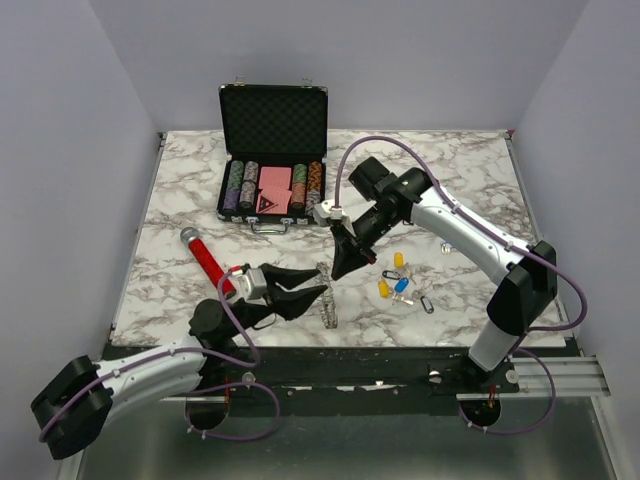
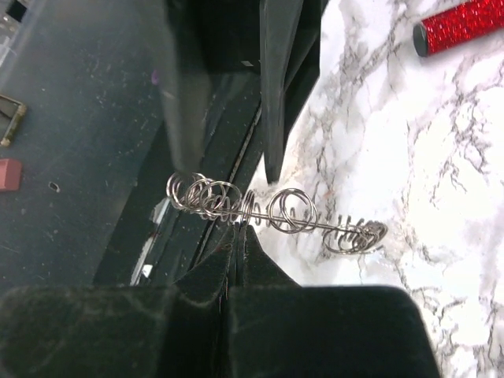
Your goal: Put the keys on the keyring
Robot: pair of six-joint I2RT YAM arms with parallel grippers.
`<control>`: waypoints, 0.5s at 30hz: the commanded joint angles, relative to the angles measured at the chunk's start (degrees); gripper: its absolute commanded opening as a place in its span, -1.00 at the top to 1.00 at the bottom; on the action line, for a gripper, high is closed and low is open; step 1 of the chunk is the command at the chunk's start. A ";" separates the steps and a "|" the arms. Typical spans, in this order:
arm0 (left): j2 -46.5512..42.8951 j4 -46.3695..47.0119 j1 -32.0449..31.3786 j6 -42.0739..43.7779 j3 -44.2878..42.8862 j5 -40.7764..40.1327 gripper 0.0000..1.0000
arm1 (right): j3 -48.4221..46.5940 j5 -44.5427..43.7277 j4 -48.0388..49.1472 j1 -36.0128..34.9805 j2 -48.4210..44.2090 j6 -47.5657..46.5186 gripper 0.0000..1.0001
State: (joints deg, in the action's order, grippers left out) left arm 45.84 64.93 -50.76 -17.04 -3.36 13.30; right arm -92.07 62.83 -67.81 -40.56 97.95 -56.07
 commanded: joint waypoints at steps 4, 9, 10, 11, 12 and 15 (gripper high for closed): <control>-15.32 -23.58 0.66 4.81 -2.61 -0.82 -0.33 | -2.23 -10.08 -5.21 -0.40 0.57 -2.11 0.99; -19.22 -40.29 1.19 10.52 -8.41 1.63 -0.50 | -6.53 -17.73 -11.02 -0.40 2.24 -4.13 0.99; -18.61 -42.67 1.19 11.23 -9.81 2.34 -0.50 | -7.41 -19.39 -11.46 -0.40 2.50 -4.13 0.99; -17.29 -43.82 1.19 11.85 -10.96 2.95 -0.50 | -8.12 -20.89 -11.90 -0.66 2.77 -4.04 0.99; -15.80 -45.05 1.28 11.85 -12.45 3.39 -0.50 | -8.73 -22.03 -12.08 -0.75 2.77 -3.96 0.99; -9.92 -45.94 1.37 11.59 -15.97 3.84 -0.50 | -10.14 -24.50 -12.87 -1.02 3.21 -3.69 0.99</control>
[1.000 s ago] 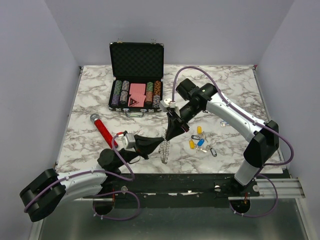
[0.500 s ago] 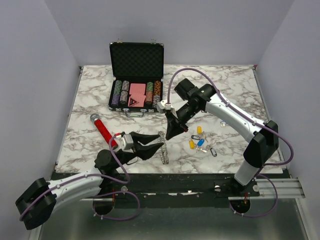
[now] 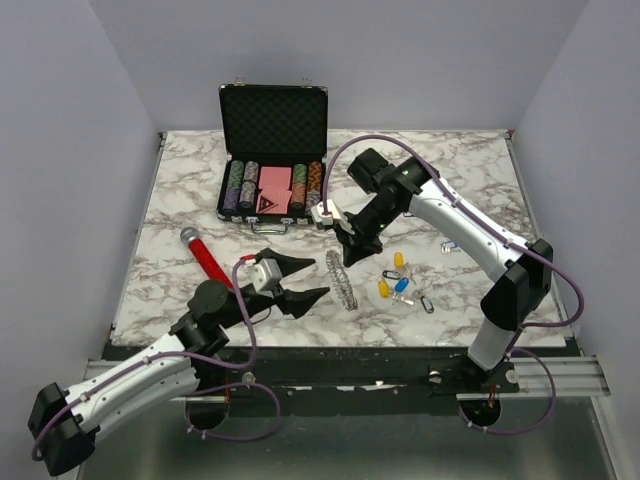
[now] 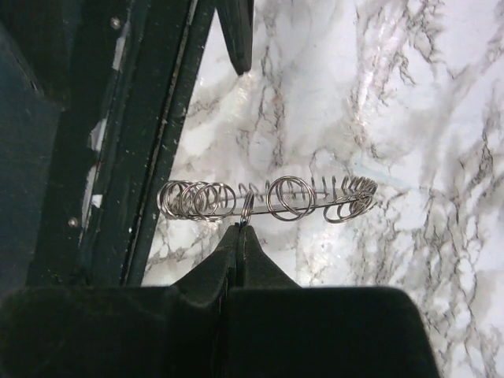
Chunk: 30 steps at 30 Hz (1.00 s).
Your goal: Put the keys on the keyring
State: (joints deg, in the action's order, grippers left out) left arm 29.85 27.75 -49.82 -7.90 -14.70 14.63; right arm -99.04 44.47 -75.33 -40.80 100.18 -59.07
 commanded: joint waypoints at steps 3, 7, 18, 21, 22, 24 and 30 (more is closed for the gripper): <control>11.62 -7.54 0.52 2.54 -7.44 3.03 -0.50 | -3.79 -7.02 -5.97 -0.86 1.07 -0.52 0.99; 16.90 -1.39 0.60 2.98 -7.54 2.42 -0.35 | -3.35 -6.76 -5.97 -0.95 1.24 -0.43 0.99; 23.06 6.79 0.60 7.11 -8.15 2.68 0.01 | -2.91 -4.30 -5.97 -1.04 1.60 -0.70 0.99; 23.85 8.28 0.60 7.64 -7.80 2.68 0.05 | -2.56 -4.13 -5.97 -1.04 1.51 -0.87 0.99; 24.20 8.55 0.60 7.55 -7.89 3.12 0.06 | -2.47 -3.95 -5.97 -1.04 1.51 -0.87 0.99; 25.08 8.55 0.60 9.83 -8.24 3.73 0.10 | -2.47 -3.69 -5.97 -0.95 1.42 -0.96 0.99; 27.19 7.67 0.60 11.50 -9.56 3.56 0.20 | -2.73 -3.42 -5.97 -0.95 1.42 -1.05 0.99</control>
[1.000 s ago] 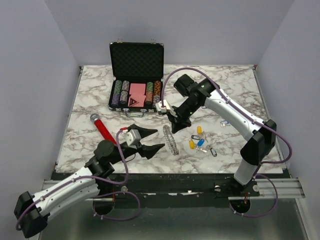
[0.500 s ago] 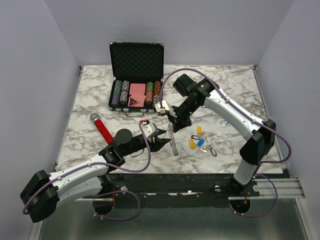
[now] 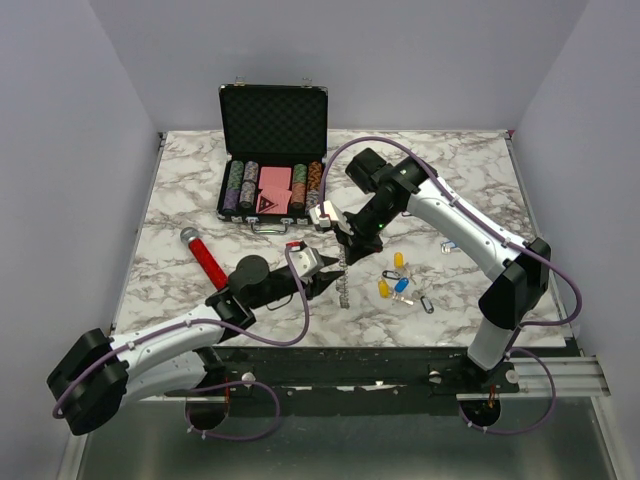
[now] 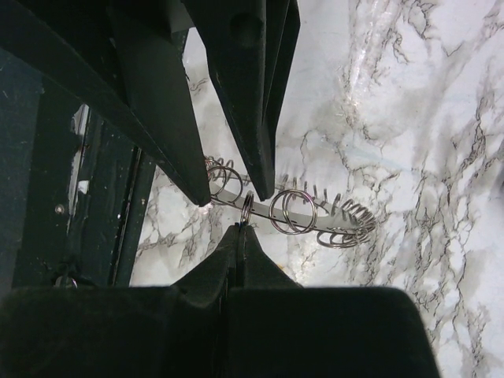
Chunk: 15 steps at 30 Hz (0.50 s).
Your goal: Put the keys on the keyring
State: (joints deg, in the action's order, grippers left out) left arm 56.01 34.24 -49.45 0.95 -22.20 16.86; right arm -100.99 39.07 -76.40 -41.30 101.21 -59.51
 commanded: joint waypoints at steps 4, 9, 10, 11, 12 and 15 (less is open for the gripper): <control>1.30 0.83 0.23 3.88 -2.15 0.54 0.24 | -1.05 2.15 -4.90 -0.54 0.57 -0.61 0.99; 1.56 0.83 0.23 4.23 -2.33 0.71 0.29 | -1.23 2.42 -4.98 -0.45 0.74 -0.70 0.99; 1.65 0.74 0.23 4.32 -2.59 0.72 0.33 | -1.23 2.50 -4.90 -0.54 0.74 -0.61 0.99; 2.00 0.48 0.23 4.41 -2.76 0.89 0.35 | -1.23 2.59 -4.90 -0.45 0.66 -0.61 0.99; 2.26 0.22 0.23 4.50 -2.94 0.80 0.36 | -1.23 2.59 -4.90 -0.54 0.74 -0.61 0.99; 2.96 -0.05 0.15 4.85 -3.38 0.89 0.38 | -1.31 2.85 -4.90 -0.54 0.66 -0.61 0.99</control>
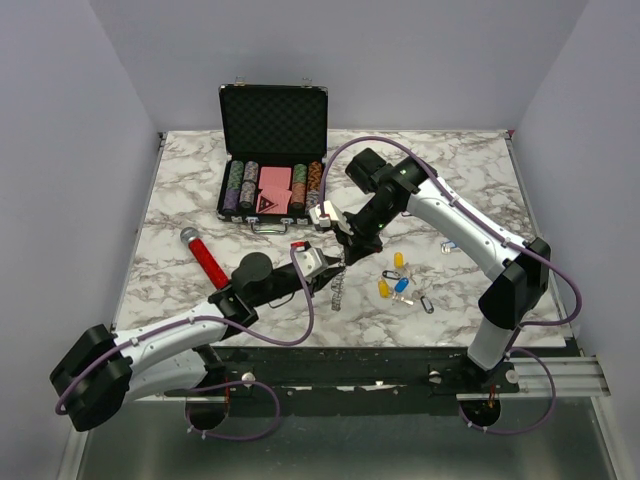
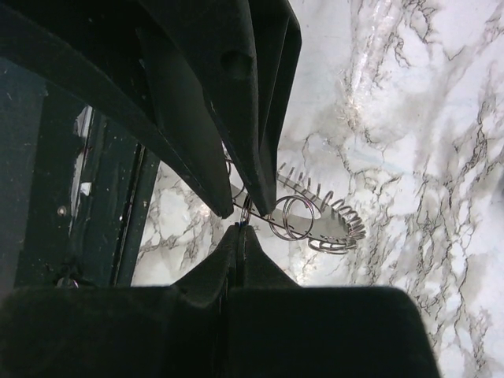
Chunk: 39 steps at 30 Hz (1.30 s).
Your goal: Put the keys on the keyring
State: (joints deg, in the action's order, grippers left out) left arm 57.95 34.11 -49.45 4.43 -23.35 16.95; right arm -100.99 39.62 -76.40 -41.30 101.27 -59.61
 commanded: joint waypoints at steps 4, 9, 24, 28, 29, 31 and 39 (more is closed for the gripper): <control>1.37 -0.01 0.23 1.81 -2.57 0.80 0.52 | -1.31 2.48 -4.90 -0.54 0.59 -0.50 0.99; 1.99 -0.88 0.23 2.34 -3.27 1.07 0.70 | -1.49 2.66 -4.90 -0.54 0.59 -0.59 0.99; -2.40 2.62 0.32 -2.75 1.72 1.51 1.00 | 0.53 3.80 -1.39 -0.19 -1.69 2.66 0.52; -6.09 8.50 0.67 -8.72 5.94 1.33 1.00 | 0.88 8.62 -1.65 1.39 -2.66 1.70 0.24; -6.88 10.26 0.76 -9.95 7.34 1.51 1.00 | 1.06 9.68 -1.73 1.66 -2.75 1.43 0.23; -8.11 14.82 1.02 -13.02 9.80 1.68 1.00 | 1.76 12.23 -1.12 2.01 -3.01 0.82 0.22; -9.35 33.03 1.64 -22.70 17.11 1.15 1.00 | 9.31 22.42 4.41 2.28 -5.12 -4.63 0.22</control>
State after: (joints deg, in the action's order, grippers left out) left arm 49.65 53.45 -48.16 -11.55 -7.92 18.02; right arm -94.78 54.33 -75.66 -39.03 98.43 -61.19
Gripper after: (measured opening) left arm 0.009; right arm 0.390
